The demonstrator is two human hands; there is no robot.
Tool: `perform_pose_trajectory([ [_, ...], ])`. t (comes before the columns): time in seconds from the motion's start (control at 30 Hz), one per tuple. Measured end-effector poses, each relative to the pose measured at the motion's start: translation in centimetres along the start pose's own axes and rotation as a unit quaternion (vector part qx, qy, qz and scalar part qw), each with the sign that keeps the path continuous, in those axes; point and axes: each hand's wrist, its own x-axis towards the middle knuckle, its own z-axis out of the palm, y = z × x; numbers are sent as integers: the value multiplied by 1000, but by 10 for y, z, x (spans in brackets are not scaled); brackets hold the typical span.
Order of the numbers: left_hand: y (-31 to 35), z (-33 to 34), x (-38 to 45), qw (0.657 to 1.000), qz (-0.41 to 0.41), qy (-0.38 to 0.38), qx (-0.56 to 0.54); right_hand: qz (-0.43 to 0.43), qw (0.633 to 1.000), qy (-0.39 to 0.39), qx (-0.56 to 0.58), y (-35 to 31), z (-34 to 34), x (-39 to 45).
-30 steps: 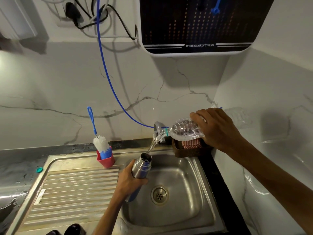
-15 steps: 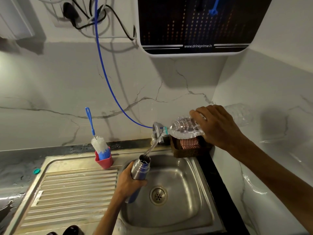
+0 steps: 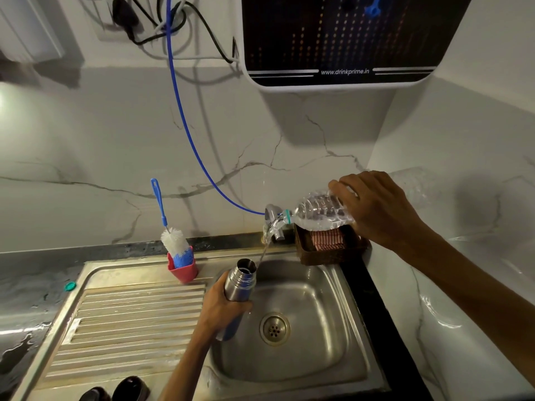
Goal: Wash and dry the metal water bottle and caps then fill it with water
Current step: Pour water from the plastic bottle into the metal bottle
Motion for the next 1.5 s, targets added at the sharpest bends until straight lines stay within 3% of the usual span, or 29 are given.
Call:
perform_pose_trajectory([
  [0.9, 2, 5, -4, 1000, -15, -7, 5, -10, 1000, -3, -17, 4, -7, 2],
  [1.5, 47, -5, 3, 998, 62, -11, 15, -20, 999, 14, -28, 7, -8, 0],
])
